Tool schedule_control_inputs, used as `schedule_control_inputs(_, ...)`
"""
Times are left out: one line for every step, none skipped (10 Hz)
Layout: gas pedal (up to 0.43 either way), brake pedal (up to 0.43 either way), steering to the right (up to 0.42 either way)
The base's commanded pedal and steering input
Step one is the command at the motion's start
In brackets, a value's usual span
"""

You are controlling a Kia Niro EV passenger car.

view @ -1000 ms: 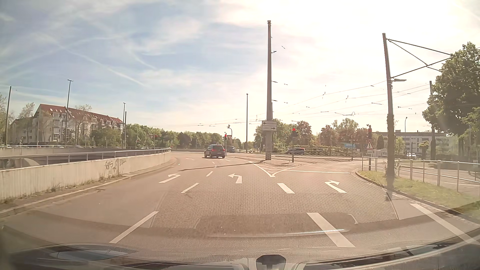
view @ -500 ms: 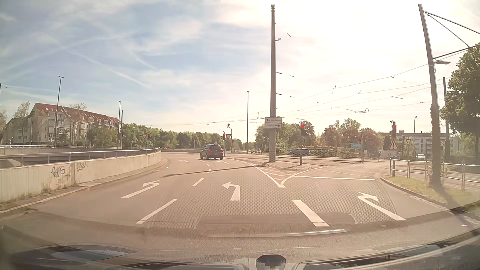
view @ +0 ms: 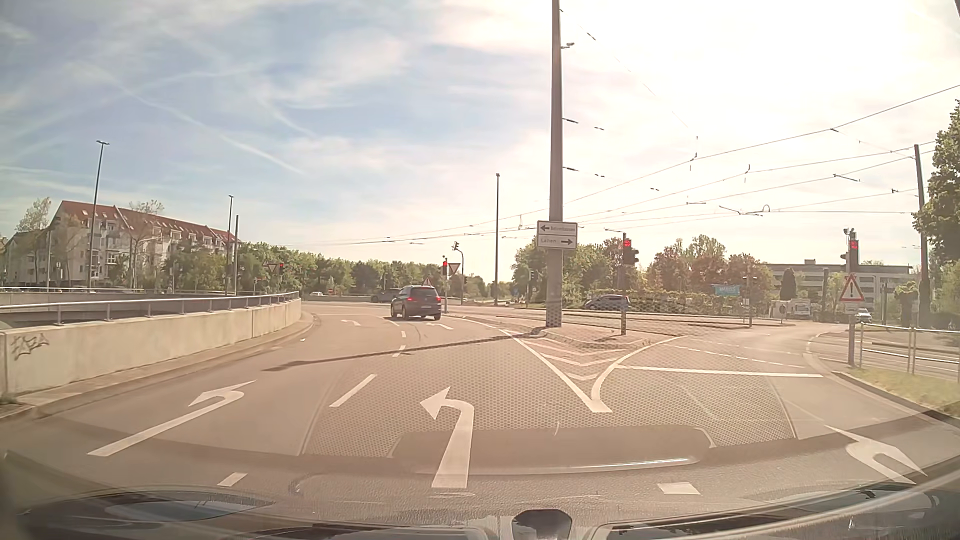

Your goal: Follow the waypoints while adhering to traffic rules and regulations

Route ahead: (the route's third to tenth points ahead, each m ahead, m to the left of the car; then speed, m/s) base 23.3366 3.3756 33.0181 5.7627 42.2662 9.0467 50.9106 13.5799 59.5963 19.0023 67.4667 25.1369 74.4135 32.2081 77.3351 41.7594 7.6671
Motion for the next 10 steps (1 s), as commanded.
schedule_control_inputs(0.000,0.018,-0.002)
schedule_control_inputs(0.000,0.049,-0.003)
schedule_control_inputs(0.000,0.055,-0.004)
schedule_control_inputs(0.000,0.067,-0.005)
schedule_control_inputs(0.000,0.079,-0.006)
schedule_control_inputs(0.000,0.085,-0.006)
schedule_control_inputs(0.000,0.091,-0.007)
schedule_control_inputs(0.000,0.098,-0.008)
schedule_control_inputs(0.000,0.110,-0.010)
schedule_control_inputs(0.000,0.122,-0.014)
